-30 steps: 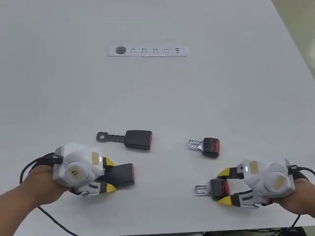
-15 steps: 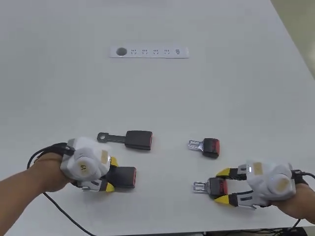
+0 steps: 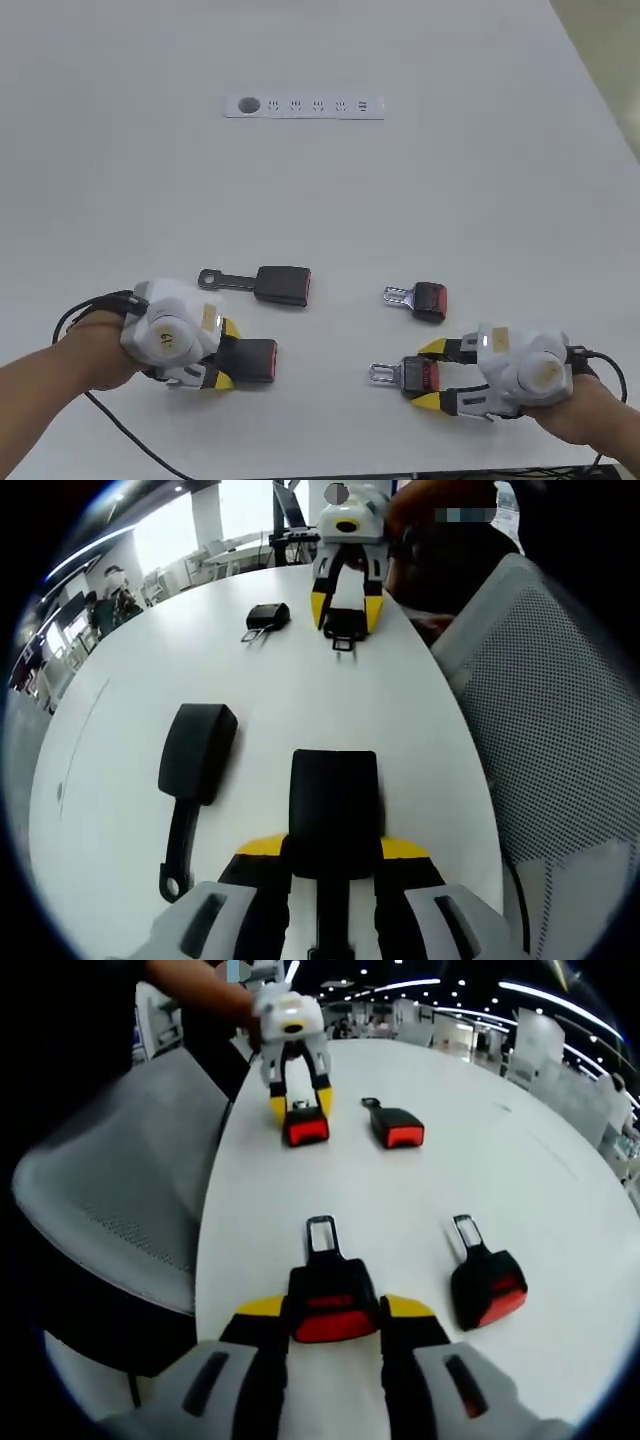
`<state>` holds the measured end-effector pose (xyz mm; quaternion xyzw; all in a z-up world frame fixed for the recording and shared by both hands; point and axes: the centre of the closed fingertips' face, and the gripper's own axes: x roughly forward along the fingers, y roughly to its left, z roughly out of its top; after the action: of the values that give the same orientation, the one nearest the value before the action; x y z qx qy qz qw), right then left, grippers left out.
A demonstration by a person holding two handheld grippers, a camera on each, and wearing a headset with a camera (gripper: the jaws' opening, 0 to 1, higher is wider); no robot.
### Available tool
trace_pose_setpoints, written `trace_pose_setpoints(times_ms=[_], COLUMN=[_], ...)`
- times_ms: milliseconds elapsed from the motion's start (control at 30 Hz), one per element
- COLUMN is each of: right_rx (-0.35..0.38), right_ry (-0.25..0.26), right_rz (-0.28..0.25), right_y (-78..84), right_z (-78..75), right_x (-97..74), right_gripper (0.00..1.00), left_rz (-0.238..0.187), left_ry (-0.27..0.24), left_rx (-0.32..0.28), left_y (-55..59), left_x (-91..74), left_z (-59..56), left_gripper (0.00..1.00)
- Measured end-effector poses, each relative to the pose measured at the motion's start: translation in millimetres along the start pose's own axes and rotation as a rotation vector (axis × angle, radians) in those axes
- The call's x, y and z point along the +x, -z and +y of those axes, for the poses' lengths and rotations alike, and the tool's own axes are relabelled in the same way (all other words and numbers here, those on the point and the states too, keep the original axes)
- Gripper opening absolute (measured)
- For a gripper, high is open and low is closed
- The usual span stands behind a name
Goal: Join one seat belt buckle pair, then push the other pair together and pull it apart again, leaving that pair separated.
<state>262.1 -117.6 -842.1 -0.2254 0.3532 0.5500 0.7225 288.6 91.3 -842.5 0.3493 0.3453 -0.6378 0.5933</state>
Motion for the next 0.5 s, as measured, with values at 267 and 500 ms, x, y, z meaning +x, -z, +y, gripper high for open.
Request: trace_pose_setpoints(times_ms=[267,500], right_rx=[-0.018,-0.031], right_ry=[-0.009,-0.019], right_rz=[-0.027,-0.043], right_y=[-20.8,-36.5], right_z=[3.4,7.5], right_x=[17.9,31.2], right_gripper=[0.35,0.35], left_rz=[0.003,0.006], left_ry=[0.002,0.002], left_rx=[0.001,0.0], left_y=[-0.2,-0.9], left_x=[0.2,0.2], left_z=[0.1,-0.1], left_gripper=[0.33,0.33])
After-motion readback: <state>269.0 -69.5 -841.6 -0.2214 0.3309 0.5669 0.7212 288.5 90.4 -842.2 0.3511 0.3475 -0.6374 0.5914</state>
